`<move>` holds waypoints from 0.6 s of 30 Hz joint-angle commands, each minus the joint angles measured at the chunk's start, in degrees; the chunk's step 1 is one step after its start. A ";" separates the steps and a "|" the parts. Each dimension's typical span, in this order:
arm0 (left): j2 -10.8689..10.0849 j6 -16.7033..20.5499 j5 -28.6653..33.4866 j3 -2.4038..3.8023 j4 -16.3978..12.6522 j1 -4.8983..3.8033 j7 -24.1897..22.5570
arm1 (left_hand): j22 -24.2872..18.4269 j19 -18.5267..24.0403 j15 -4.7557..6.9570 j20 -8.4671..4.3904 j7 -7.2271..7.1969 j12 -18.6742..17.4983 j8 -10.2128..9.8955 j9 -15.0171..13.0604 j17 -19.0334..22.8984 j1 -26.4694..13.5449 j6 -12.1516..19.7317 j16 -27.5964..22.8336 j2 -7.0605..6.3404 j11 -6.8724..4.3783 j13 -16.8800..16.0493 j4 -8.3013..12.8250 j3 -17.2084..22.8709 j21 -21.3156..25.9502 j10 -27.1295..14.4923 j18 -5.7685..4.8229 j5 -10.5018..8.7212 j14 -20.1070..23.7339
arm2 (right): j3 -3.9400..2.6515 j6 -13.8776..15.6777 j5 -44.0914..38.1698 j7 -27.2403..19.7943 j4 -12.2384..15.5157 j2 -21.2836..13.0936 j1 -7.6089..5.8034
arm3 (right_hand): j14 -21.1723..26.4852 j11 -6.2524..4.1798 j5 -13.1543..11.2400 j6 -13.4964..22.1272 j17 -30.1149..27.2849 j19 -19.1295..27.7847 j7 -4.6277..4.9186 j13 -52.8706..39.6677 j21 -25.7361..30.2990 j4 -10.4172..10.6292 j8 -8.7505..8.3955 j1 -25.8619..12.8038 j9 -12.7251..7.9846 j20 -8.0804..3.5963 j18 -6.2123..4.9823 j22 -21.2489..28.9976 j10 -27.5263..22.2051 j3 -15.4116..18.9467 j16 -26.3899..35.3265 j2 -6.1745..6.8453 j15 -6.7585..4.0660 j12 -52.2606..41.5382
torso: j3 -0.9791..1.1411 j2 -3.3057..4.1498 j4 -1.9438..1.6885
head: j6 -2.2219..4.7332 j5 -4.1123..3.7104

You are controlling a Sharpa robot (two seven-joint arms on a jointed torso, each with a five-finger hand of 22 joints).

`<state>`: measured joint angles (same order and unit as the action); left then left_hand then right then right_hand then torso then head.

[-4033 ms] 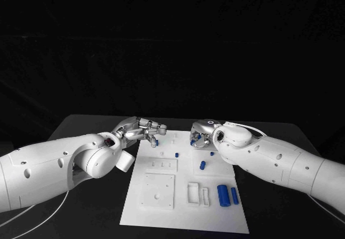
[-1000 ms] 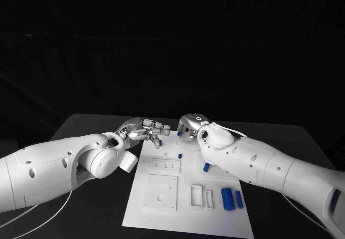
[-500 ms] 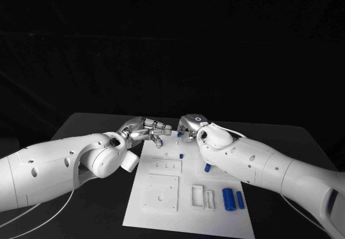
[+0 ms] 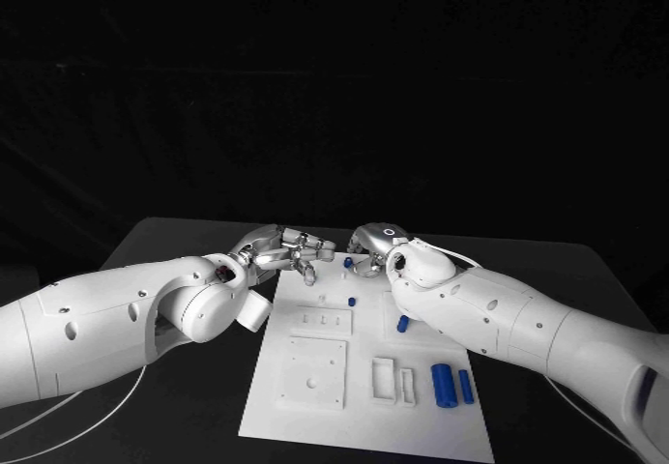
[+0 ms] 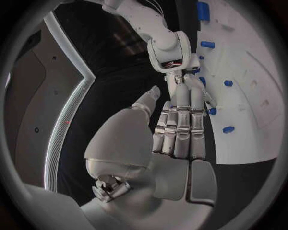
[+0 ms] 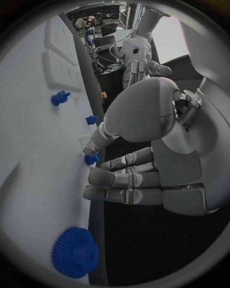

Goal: Assemble the parts on the task board

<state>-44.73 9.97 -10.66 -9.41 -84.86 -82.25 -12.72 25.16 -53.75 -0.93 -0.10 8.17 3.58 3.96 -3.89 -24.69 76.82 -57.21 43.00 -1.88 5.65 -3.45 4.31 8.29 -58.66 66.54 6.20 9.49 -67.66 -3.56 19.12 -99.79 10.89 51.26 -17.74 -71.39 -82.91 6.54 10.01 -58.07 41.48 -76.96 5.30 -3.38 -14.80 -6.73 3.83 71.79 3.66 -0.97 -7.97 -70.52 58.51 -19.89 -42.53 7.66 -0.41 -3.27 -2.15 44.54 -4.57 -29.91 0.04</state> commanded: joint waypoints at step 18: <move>-1.61 1.19 -0.19 0.06 1.41 -0.26 -0.81 | -0.21 0.32 -0.09 0.00 0.09 0.13 -0.02 -0.01 -0.04 -0.06 0.24 -0.33 0.26 -0.03 -0.08 0.20 -0.16 -0.27 -0.28 0.66 0.07 0.10 | -4.18 6.93 7.34 -1.70 11.99 -11.79 0.07 | -0.11 -2.31 2.07 -3.16 1.37 -3.45 1.79 -0.05 4.38 2.73 -0.27 1.61 0.02 -1.61 0.88 -4.64 9.95 2.58 -3.51 0.81 -1.25 -0.16 | 0.67 -1.11 1.64 | 1.03 0.63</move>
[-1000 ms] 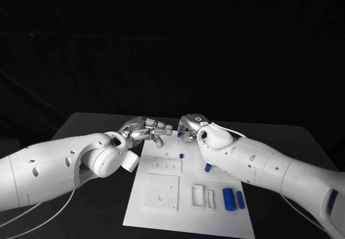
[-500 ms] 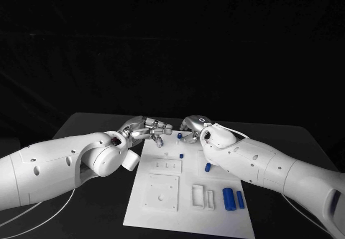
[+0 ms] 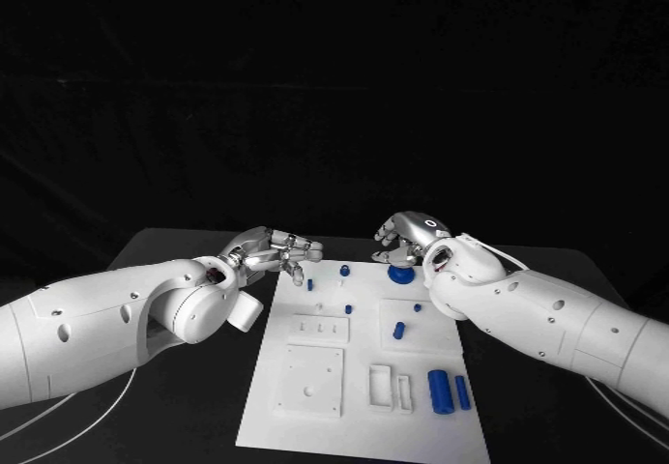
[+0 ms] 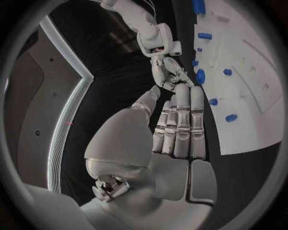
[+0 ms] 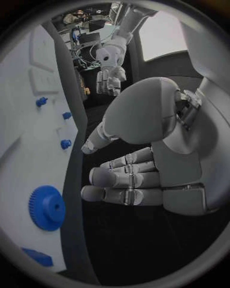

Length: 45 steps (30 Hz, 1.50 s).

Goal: Assemble the parts on the task board

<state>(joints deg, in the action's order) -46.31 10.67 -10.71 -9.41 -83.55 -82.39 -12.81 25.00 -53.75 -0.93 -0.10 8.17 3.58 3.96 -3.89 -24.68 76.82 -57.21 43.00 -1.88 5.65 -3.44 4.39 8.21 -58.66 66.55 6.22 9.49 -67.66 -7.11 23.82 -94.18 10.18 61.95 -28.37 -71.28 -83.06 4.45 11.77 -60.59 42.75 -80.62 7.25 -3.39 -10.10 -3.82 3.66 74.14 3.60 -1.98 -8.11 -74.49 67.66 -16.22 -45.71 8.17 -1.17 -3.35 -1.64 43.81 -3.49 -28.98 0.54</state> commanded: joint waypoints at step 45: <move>1.64 -1.63 -0.19 0.01 1.72 -0.04 -0.26 | -0.36 0.57 -0.13 0.01 0.13 0.11 -0.06 0.01 -0.12 -0.22 0.26 -0.36 0.29 0.02 -0.07 0.32 0.43 -0.60 -0.40 0.61 0.22 0.27 | -3.69 -22.55 2.05 -1.51 -7.82 0.27 -0.04 | -0.28 -5.94 6.56 18.45 18.34 -0.49 -1.55 -65.89 -28.89 -0.32 -0.67 0.50 -0.60 -4.16 5.14 -5.18 8.09 10.49 -14.52 -1.41 -3.96 -53.49 | 0.70 -0.40 0.80 | 0.05 -0.32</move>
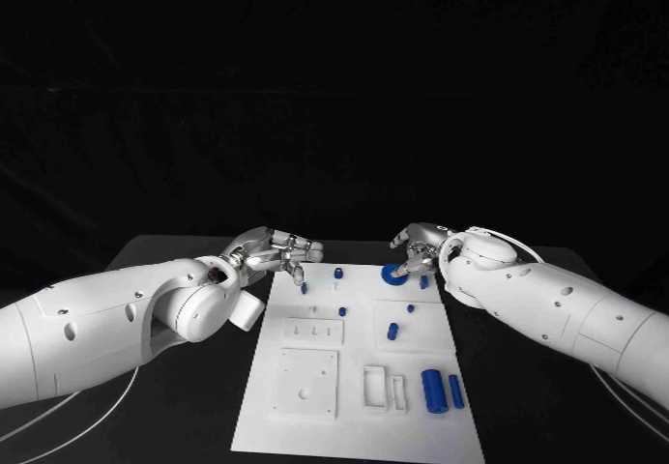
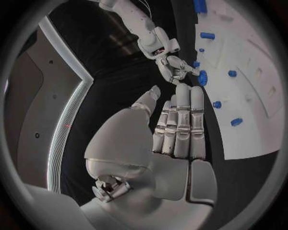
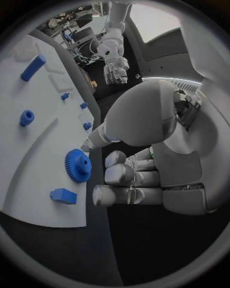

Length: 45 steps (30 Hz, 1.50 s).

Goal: Assemble the parts on the task board

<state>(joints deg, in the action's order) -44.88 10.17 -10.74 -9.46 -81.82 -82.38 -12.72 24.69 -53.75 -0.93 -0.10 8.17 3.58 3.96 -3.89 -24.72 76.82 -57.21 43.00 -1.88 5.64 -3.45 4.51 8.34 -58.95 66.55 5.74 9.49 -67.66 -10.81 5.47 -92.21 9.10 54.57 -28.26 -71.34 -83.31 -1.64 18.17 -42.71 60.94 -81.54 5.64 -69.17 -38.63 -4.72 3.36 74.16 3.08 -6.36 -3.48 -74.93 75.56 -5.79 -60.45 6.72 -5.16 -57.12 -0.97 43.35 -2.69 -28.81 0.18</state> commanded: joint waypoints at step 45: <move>1.22 -2.26 -0.39 0.03 0.86 0.10 0.04 | -0.25 0.64 -0.12 0.01 0.15 0.12 -0.06 0.00 -0.13 -0.19 0.28 -0.33 0.36 0.04 -0.07 0.40 0.59 -0.53 -0.46 1.11 0.36 0.29 | 0.98 -4.59 -1.48 0.45 -2.71 2.47 0.04 | -0.14 1.37 3.11 -13.82 1.17 0.70 0.50 -0.69 -3.31 -3.58 0.23 -2.95 0.63 1.12 -0.26 -5.01 0.58 -3.95 -0.75 -2.41 0.86 -0.21 | 0.10 0.10 0.27 | -1.27 0.40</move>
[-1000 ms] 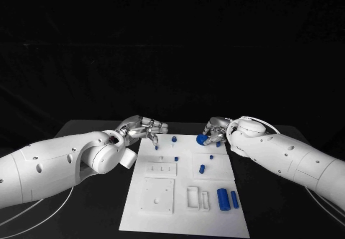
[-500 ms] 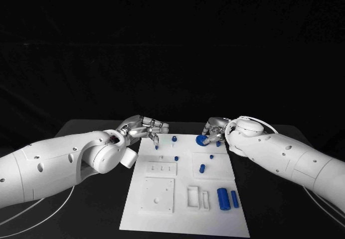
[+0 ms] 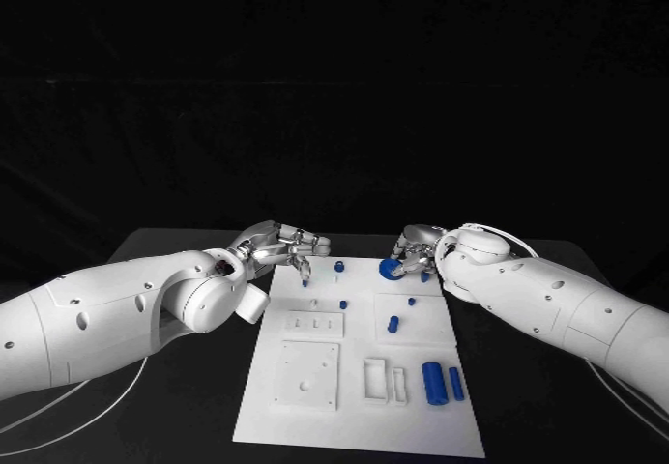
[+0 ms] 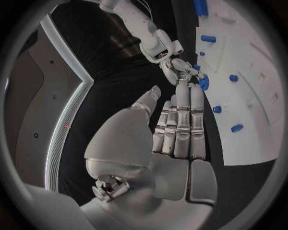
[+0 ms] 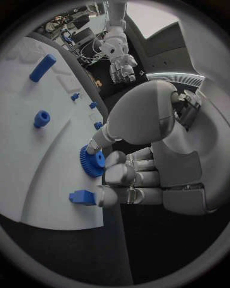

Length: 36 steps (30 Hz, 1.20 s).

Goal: Assemble the parts on the task board

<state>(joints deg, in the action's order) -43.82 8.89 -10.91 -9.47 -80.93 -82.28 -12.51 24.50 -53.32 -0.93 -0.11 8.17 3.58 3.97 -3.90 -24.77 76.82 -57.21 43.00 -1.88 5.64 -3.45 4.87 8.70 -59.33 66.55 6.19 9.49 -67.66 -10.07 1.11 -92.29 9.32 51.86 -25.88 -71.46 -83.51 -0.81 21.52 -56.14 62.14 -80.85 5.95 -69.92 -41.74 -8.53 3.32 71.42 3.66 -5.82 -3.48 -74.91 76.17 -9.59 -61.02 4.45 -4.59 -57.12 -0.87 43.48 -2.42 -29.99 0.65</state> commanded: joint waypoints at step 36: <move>-0.57 -0.54 -0.23 0.04 -0.59 0.01 -0.08 | -0.39 0.36 -0.16 0.05 0.17 0.12 -0.06 0.01 -0.08 -0.45 0.33 -0.37 0.28 0.07 -0.08 0.20 0.41 -0.43 -0.54 0.67 0.32 0.34 | 2.61 3.53 -5.43 0.42 6.05 -1.22 0.30 | -0.02 0.10 -1.19 -9.39 0.26 0.06 -1.43 -2.93 -3.84 0.54 0.25 -1.58 0.27 -0.10 0.23 -5.46 2.54 -5.71 -1.37 0.33 -0.49 -3.93 | 0.08 -0.08 0.07 | -0.36 0.18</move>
<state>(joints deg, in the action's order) -44.40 8.82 -11.01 -9.47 -81.34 -82.26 -12.34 24.16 -53.33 -0.93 -0.10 8.17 3.58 3.96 -3.89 -24.80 76.82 -57.21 43.00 -1.88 5.77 -3.44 5.09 8.91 -59.56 66.42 5.73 9.49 -67.66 -7.57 3.51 -96.19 9.40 57.39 -26.99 -71.36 -83.38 -0.75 20.58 -63.45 62.48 -81.05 5.68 -72.95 -45.61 -8.13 3.39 70.06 3.75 -5.65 -3.49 -74.94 78.72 -15.31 -62.45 4.63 -5.08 -61.20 -0.77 43.40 -2.33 -30.46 0.80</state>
